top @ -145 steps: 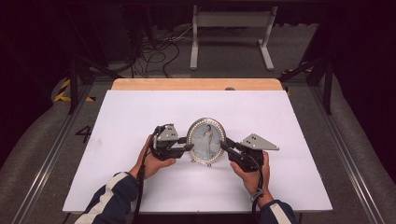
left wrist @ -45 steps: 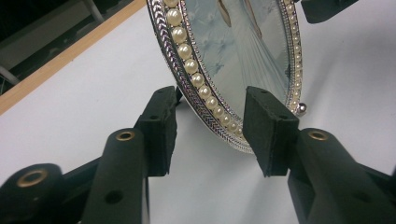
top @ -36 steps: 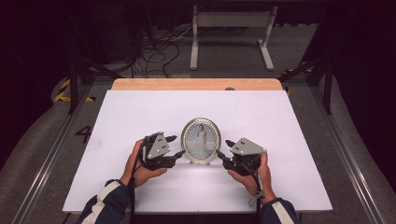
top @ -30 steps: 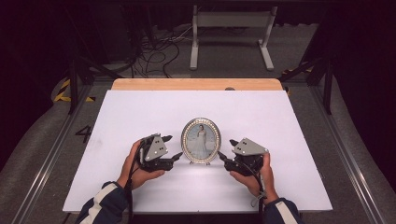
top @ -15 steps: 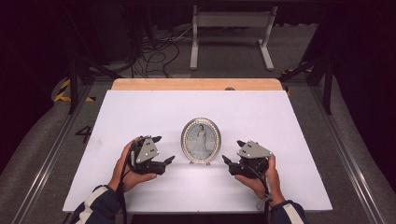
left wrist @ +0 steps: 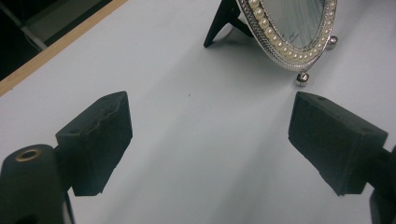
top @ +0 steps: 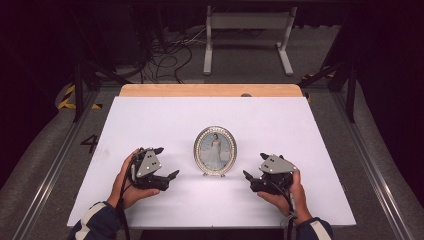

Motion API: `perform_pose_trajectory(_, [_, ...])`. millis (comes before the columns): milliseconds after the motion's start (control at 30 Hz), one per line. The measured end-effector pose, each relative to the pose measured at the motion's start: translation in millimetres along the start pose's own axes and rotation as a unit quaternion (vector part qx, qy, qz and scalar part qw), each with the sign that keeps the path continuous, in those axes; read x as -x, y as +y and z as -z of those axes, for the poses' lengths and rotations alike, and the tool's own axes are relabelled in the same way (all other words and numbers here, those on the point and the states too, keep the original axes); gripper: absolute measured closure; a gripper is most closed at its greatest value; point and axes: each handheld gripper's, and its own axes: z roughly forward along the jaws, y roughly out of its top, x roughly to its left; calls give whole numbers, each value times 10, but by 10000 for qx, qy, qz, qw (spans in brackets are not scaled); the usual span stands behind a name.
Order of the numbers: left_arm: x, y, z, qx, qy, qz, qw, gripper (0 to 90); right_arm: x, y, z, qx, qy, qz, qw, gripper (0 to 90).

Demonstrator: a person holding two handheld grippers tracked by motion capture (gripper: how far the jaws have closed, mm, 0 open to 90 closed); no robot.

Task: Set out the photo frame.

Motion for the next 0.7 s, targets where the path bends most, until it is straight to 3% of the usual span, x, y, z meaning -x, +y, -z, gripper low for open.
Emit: perform_pose_trajectory(700, [-143, -283, 285, -83, 179, 192, 9996, 109, 187, -255, 252, -4, -214, -196, 9996, 198])
